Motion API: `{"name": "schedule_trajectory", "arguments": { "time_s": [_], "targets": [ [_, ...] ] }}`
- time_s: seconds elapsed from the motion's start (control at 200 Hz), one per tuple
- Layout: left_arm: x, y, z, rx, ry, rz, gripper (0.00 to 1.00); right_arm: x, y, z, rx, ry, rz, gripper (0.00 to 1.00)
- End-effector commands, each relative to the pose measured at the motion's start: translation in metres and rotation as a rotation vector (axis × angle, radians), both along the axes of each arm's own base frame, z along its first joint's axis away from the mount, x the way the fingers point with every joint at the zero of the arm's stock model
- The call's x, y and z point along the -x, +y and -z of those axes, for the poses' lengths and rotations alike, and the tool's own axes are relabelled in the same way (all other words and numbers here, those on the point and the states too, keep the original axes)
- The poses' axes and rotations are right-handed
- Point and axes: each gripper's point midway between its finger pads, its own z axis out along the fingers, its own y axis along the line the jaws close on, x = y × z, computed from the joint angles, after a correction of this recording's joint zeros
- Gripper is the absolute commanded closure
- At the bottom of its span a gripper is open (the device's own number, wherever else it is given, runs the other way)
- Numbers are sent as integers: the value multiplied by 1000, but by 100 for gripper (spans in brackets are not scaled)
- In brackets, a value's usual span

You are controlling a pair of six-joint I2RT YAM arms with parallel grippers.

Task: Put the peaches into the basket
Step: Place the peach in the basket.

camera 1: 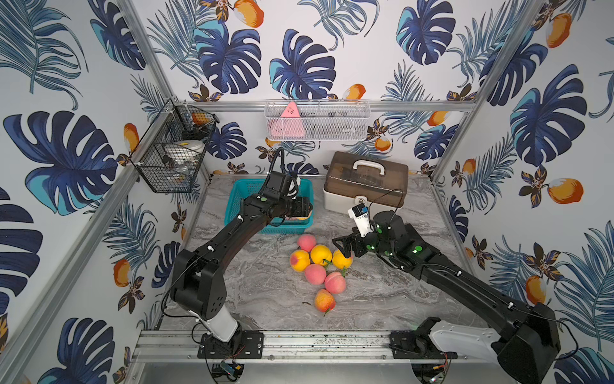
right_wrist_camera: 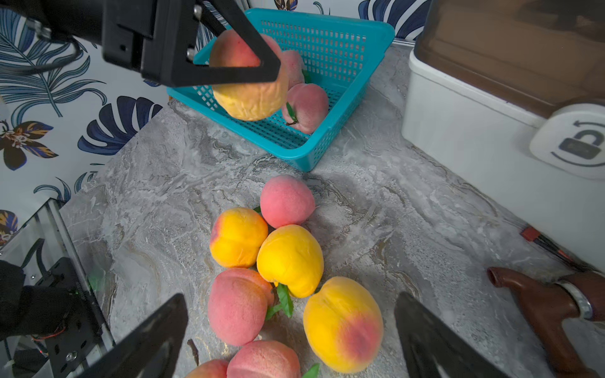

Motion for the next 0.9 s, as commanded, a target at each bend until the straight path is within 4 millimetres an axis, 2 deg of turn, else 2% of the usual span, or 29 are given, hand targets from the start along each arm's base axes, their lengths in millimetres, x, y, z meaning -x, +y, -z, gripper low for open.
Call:
{"name": "schedule_trajectory", "arguments": {
  "time_s": [0.0,0.2,0.415,0.676,0.896],
  "targets": [
    [-18,12,-5,-35,-29,-36,45,0,4,1,-12,26,-43,0],
    [-47,33,2,-136,-45,-102,45,-6,9,2,-46,50,-62,0],
    [-75,52,20,-168,-55,-183,45,-11,8,2,-48,50,-54,0],
    [-104,62,40,-182,-80,-259,44,-13,9,0,-52,50,-62,0],
    [-121,72,60,-191,-77,-312,44,-10,4,-1,-45,41,-51,0]
  ]
}}
